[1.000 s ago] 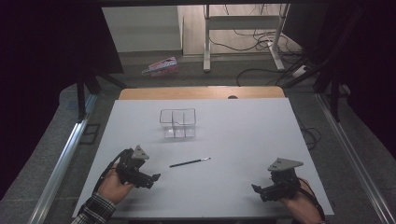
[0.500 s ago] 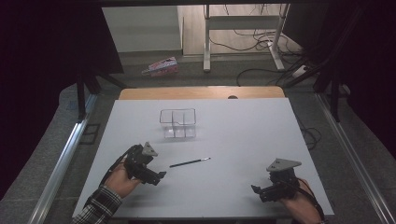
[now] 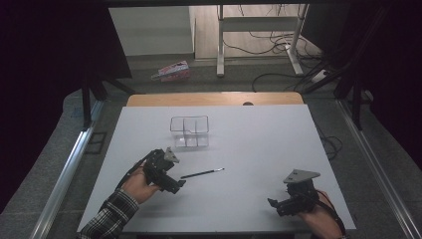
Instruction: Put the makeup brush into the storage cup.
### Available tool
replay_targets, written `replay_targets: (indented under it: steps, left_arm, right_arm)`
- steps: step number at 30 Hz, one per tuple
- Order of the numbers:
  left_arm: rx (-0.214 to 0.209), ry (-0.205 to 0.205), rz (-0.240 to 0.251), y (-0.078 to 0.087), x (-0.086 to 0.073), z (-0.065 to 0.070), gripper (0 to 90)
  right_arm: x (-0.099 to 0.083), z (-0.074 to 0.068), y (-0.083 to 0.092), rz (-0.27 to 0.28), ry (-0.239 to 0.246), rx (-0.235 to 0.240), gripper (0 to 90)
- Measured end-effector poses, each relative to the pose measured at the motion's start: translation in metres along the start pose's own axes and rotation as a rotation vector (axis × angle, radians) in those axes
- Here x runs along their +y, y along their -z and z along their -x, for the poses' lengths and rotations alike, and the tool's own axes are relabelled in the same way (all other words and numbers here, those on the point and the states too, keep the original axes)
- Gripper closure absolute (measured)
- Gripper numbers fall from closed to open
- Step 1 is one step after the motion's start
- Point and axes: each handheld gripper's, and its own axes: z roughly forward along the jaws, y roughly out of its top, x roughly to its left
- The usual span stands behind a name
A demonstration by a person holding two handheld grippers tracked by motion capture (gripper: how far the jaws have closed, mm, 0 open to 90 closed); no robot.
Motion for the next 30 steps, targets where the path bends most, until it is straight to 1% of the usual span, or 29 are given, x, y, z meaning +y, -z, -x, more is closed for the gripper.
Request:
replay_targets:
  steps: [3,4,5,6,9,11,12,14,19,21,22,23,26,27,30]
  left_arm:
    - [-0.005,-0.021,-0.010,-0.003,0.006,0.001,1.8]
    - [-0.012,-0.017,-0.005,-0.004,0.008,0.003,1.8]
    - [-0.010,-0.034,-0.017,-0.005,0.010,0.002,1.8]
    - [-0.017,-0.027,-0.010,-0.007,0.012,0.004,1.8]
    - [-0.017,-0.054,-0.033,-0.010,0.018,0.004,1.9]
    - [-0.021,-0.059,-0.037,-0.012,0.020,0.005,1.9]
    - [-0.019,-0.077,-0.053,-0.014,0.023,0.006,1.9]
    - [-0.019,-0.091,-0.062,-0.017,0.027,0.007,1.9]
    - [-0.031,-0.103,-0.067,-0.022,0.034,0.009,1.8]
    - [-0.035,-0.100,-0.068,-0.023,0.035,0.010,1.7]
    - [-0.048,-0.106,-0.072,-0.026,0.038,0.009,1.6]
    - [-0.048,-0.106,-0.072,-0.026,0.038,0.009,1.4]
    - [-0.068,-0.110,-0.079,-0.030,0.042,0.009,1.3]
    - [-0.073,-0.118,-0.087,-0.031,0.044,0.009,1.4]
    - [-0.085,-0.122,-0.097,-0.034,0.047,0.009,1.4]
  right_arm:
    - [0.000,0.000,0.000,-0.002,0.002,0.002,0.0]
    - [0.000,0.000,0.000,-0.003,0.003,0.002,0.0]
    - [0.000,-0.001,0.000,-0.004,0.005,0.001,0.0]
    - [0.000,0.000,-0.001,-0.005,0.005,0.002,0.0]
    - [0.000,-0.001,-0.001,-0.010,0.007,0.002,0.0]
    - [0.000,-0.001,-0.001,-0.011,0.009,0.004,0.0]
    - [0.000,-0.001,-0.001,-0.012,0.009,0.004,0.0]
    - [0.000,-0.001,-0.001,-0.014,0.010,0.005,0.0]
    - [0.000,-0.001,-0.001,-0.019,0.009,0.006,0.0]
    - [0.000,-0.001,-0.001,-0.020,0.009,0.005,0.0]
    - [0.000,-0.001,-0.002,-0.020,0.009,0.006,0.0]
    - [0.000,-0.001,-0.002,-0.020,0.009,0.006,0.0]
    - [0.000,-0.001,-0.002,-0.024,0.009,0.008,0.0]
    - [0.000,-0.001,-0.002,-0.025,0.009,0.009,0.0]
    - [0.000,-0.001,-0.002,-0.026,0.013,0.010,0.0]
